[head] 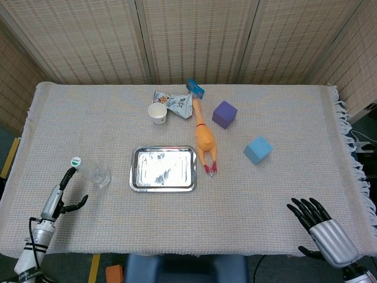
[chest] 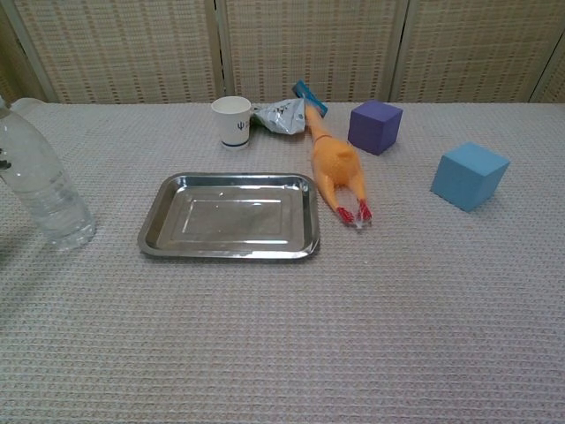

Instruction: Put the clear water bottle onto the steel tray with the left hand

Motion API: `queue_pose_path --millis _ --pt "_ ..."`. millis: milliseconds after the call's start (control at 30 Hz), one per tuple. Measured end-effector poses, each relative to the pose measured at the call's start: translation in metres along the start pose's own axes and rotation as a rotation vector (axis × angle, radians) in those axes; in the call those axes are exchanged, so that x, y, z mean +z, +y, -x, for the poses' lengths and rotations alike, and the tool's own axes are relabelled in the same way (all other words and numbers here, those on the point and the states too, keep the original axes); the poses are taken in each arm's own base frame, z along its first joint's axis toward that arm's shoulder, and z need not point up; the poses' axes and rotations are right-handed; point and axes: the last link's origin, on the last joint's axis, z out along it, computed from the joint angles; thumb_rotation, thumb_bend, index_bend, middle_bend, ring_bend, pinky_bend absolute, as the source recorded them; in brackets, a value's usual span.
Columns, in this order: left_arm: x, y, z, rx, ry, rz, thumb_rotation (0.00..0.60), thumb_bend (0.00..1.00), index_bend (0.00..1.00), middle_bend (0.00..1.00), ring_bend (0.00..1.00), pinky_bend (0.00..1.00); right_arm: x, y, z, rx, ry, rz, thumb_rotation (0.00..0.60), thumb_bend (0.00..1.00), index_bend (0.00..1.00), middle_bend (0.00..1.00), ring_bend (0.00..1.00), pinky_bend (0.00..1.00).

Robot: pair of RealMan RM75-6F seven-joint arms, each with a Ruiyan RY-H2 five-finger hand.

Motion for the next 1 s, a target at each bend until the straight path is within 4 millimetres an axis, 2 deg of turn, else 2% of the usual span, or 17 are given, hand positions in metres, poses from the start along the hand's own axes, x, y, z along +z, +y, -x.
queue_pose_path --millis 233,567,1000 --pt "0.019 0.002 0.007 -0.026 0.005 0.007 0.6 0.35 0.0 0.0 0.0 0.0 0.003 0.001 0.002 -0.005 -0.007 0.01 0.6 0.01 0.0 0.0 0.0 0.0" --pt "0.042 0.008 0.027 -0.032 -0.044 0.009 0.6 0.35 0.0 0.0 0.0 0.0 0.009 0.003 0.006 -0.012 -0.024 0.028 0.6 0.01 0.0 0.0 0.0 0.0" --pt "0.066 0.01 0.03 -0.011 -0.018 0.013 0.6 0.35 0.02 0.0 0.0 0.0 0.014 0.007 0.007 -0.013 -0.035 0.05 0.6 0.01 0.0 0.0 0.0 0.0"
